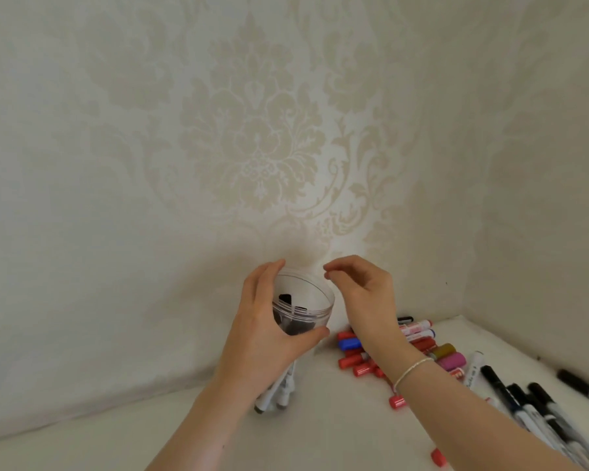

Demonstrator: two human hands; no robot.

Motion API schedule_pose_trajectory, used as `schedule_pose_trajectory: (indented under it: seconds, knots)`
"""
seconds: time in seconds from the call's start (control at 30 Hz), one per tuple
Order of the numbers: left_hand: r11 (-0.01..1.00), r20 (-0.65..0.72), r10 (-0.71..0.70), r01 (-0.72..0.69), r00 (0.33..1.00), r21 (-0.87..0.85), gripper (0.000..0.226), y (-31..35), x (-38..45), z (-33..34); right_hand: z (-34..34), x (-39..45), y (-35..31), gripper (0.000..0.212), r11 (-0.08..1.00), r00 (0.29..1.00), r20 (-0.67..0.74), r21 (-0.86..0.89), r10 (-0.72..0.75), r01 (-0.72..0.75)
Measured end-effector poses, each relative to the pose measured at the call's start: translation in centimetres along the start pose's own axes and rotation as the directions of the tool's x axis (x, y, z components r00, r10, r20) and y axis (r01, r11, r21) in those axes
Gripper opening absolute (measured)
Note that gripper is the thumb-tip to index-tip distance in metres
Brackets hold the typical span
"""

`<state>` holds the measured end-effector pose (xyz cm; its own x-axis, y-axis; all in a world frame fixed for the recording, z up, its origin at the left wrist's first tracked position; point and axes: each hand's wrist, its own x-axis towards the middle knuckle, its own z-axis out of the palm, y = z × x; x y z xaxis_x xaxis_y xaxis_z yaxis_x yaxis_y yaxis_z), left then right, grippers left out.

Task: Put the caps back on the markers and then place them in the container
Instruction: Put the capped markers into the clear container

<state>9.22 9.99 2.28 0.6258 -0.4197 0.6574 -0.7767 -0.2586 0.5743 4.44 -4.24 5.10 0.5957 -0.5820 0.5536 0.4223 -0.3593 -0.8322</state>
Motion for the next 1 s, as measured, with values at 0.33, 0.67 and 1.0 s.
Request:
schedule_pose_trajectory:
  seconds: [0.33, 0.67, 1.0]
  knots:
    - [0.998, 0.122, -0.053, 0.057, 0.991, -0.032, 0.115, 0.0, -0.2, -0.4, -8.1, 3.6, 4.3, 0.032, 0.533, 0.915, 0.204, -0.846, 0.348, -0.015]
    - [0.998, 0.37, 0.063, -0.063, 0.927, -0.012, 0.125, 0.8, -0.5, 0.3, -12.3, 1.7, 7.7, 0.059, 0.269, 0.767, 0.376, -0.924, 0.519, 0.271]
    - [0.988, 0.392, 0.084, -0.126, 0.916, 0.083, 0.114, 0.8, -0.5, 1.2, -10.4, 2.1, 8.8, 0.053, 0.387, 0.731, 0.529, -0.84, 0.43, 0.38]
